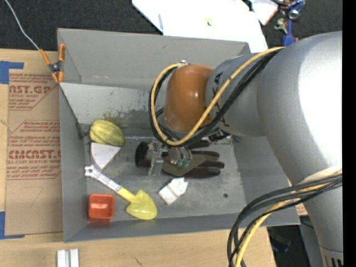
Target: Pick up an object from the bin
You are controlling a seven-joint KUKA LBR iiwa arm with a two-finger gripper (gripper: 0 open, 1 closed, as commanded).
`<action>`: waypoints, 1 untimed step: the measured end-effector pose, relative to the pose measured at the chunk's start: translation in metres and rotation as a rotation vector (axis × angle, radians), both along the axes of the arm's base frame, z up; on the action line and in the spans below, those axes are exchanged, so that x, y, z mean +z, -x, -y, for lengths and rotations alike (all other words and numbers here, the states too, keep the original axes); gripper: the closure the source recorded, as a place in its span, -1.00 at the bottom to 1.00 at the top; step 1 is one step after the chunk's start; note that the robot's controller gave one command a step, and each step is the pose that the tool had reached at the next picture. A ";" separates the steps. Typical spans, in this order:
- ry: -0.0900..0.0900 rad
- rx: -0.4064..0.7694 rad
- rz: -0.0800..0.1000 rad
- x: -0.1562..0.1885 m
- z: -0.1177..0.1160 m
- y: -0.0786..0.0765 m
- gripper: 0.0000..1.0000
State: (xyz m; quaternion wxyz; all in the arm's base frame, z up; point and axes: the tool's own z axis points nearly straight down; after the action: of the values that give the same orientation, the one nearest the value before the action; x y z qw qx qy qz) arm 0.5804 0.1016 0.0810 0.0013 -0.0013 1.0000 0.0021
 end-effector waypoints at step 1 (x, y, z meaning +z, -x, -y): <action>0.000 0.000 0.000 0.000 0.000 0.000 1.00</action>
Offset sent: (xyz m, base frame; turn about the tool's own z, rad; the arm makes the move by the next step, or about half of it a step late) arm 0.0000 0.0000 0.0000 0.0000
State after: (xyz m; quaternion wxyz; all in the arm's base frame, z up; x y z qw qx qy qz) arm 0.5804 0.1016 0.0810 0.0013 -0.0013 1.0000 0.0021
